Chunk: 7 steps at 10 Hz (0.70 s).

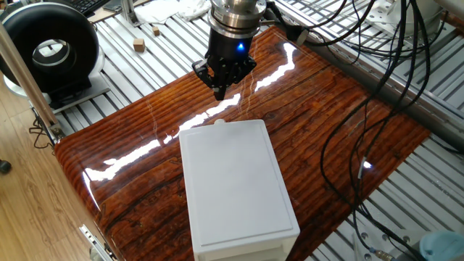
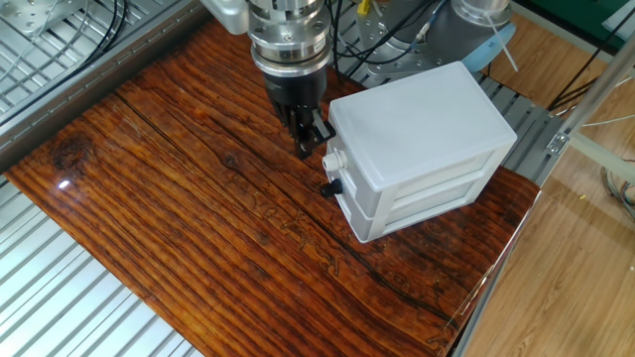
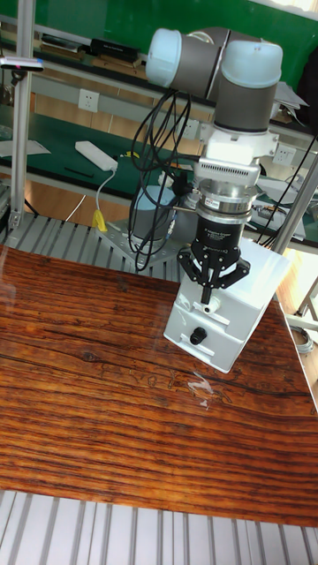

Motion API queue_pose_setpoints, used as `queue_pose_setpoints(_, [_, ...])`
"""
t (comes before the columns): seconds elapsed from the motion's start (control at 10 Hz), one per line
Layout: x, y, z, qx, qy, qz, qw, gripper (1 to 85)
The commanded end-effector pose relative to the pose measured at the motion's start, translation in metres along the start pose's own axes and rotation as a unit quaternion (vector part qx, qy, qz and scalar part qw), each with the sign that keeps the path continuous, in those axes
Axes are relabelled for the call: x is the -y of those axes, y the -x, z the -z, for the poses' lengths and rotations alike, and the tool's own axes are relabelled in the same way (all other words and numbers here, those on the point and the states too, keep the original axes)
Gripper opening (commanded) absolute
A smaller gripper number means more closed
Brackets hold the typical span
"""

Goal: Grasp the handle and open the drawer

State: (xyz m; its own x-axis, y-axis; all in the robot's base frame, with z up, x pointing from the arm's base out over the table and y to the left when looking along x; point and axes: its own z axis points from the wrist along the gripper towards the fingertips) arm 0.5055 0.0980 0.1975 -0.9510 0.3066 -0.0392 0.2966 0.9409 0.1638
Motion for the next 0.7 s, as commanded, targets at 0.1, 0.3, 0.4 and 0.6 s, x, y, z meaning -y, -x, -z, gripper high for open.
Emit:
queue_pose_setpoints(0.1, [0.005, 0.023, 0.002, 0.045, -0.009, 0.017, 0.9988, 2.0])
queue_pose_setpoints(0.3, [0.015, 0.026, 0.003, 0.05, -0.03, 0.036, 0.9977, 2.0])
queue_pose_setpoints(0.4, [0.015, 0.028, 0.003, 0.053, -0.03, 0.037, 0.9975, 2.0])
queue_pose_setpoints(0.6, [0.012, 0.019, 0.002, 0.036, -0.024, 0.037, 0.9984, 2.0])
